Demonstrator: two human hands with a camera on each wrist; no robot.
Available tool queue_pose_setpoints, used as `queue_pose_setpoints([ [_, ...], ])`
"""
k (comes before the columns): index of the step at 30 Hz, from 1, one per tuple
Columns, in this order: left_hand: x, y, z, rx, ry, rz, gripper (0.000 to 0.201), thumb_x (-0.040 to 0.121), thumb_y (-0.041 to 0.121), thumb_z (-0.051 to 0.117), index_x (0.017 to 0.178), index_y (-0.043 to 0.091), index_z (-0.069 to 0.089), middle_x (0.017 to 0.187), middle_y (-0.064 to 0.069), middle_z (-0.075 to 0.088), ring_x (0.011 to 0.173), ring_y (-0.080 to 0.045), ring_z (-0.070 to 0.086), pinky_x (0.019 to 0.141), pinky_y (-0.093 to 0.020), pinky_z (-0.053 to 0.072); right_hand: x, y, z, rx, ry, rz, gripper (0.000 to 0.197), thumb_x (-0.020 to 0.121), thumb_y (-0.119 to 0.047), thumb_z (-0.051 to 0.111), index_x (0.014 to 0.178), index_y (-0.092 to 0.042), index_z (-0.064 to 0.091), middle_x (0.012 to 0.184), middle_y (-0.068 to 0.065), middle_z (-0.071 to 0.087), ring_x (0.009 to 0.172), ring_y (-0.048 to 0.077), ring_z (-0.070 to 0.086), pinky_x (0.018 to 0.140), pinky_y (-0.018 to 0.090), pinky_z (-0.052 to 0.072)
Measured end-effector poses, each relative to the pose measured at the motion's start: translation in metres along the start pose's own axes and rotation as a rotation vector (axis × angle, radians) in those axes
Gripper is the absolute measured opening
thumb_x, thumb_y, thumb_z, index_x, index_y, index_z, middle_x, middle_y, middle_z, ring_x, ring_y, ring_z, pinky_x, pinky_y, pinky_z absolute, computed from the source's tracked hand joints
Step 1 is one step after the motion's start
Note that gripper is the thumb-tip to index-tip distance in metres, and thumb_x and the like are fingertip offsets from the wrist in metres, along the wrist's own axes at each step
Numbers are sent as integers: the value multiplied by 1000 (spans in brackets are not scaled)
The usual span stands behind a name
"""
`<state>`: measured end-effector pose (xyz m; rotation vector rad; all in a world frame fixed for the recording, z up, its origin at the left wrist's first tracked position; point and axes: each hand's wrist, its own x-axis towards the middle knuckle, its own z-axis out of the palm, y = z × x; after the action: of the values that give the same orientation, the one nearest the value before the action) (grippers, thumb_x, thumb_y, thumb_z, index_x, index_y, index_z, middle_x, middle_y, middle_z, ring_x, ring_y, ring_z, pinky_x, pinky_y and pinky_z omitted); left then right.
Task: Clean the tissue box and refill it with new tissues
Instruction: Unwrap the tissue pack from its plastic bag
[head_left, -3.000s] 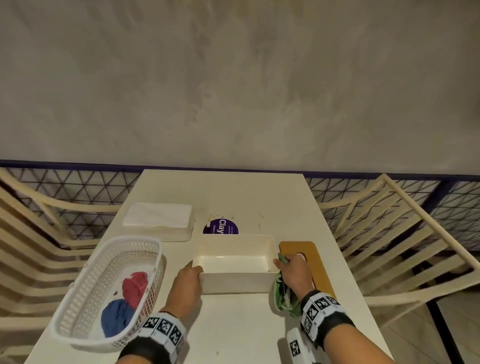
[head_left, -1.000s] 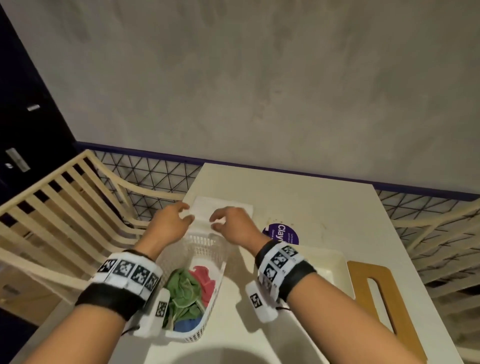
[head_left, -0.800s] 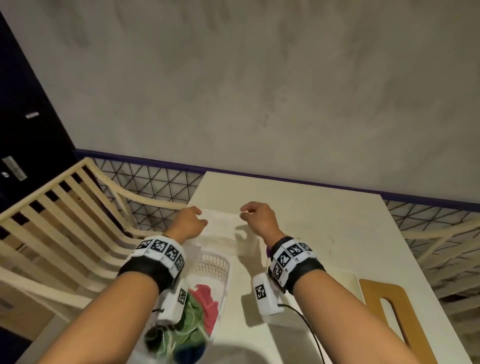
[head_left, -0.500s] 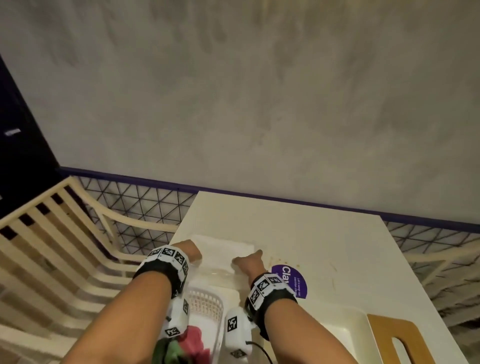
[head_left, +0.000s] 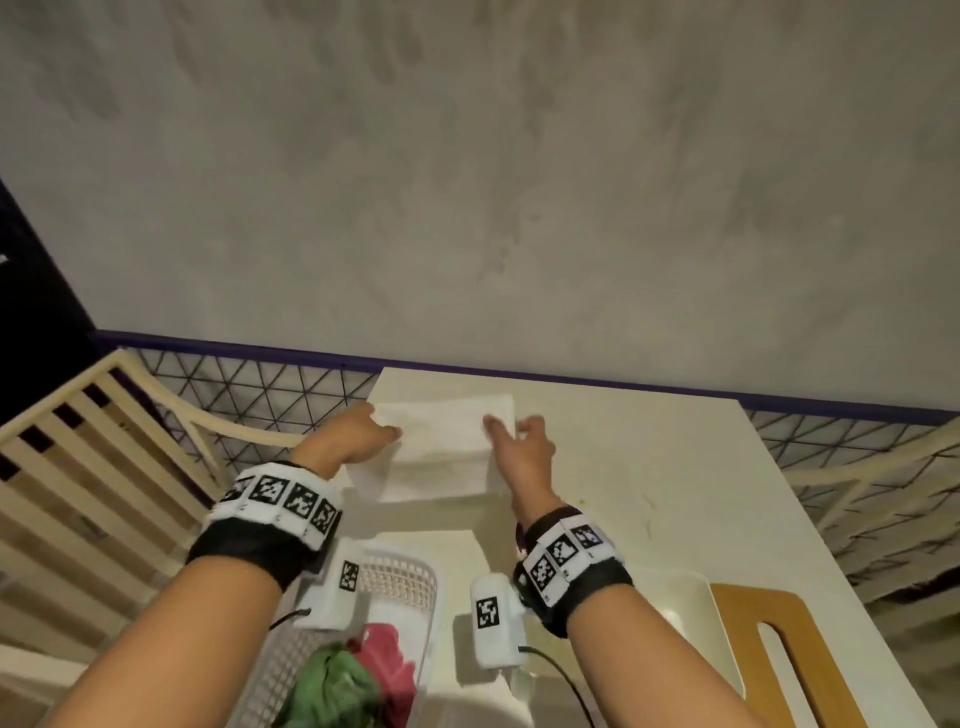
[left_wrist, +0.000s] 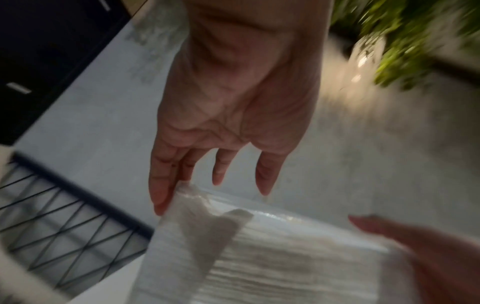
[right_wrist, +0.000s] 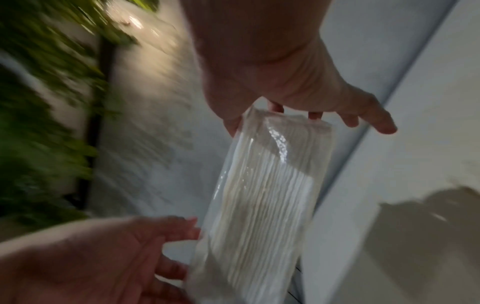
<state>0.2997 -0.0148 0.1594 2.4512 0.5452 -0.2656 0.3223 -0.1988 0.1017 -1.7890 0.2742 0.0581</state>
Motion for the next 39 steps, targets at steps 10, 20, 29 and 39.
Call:
queue_pose_setpoints([
  [10,-197,15,10,-29,-185,376,92,70,52,70,139,49,9,119,3,51,104,-15,57,84,-27,46,-154,-78,-159,-102,-5,-588,38,65,-48,62,94,-41,38,113,-4,53,102,20,57,82,47,51],
  [20,-283,-23,166,3,-567,316,61,89,31,57,137,27,20,121,-2,52,84,0,56,72,-15,51,-258,34,-219,-742,-296,-446,59,52,-77,52,99,-55,24,125,-38,7,114,-14,25,76,9,32],
  [29,-238,-63,235,165,-495,429,46,80,50,54,120,36,39,119,9,58,108,-9,56,91,-38,49,-231,100,-187,-834,-250,-523,75,62,-75,57,119,-31,34,132,-9,18,116,13,25,78,30,49],
  [39,-246,-8,161,-175,-50,569,24,89,22,58,113,24,59,107,13,65,89,2,60,75,-5,41,-211,95,-204,-568,-301,-525,49,80,-45,58,127,-36,47,121,-15,46,110,8,39,96,35,34],
])
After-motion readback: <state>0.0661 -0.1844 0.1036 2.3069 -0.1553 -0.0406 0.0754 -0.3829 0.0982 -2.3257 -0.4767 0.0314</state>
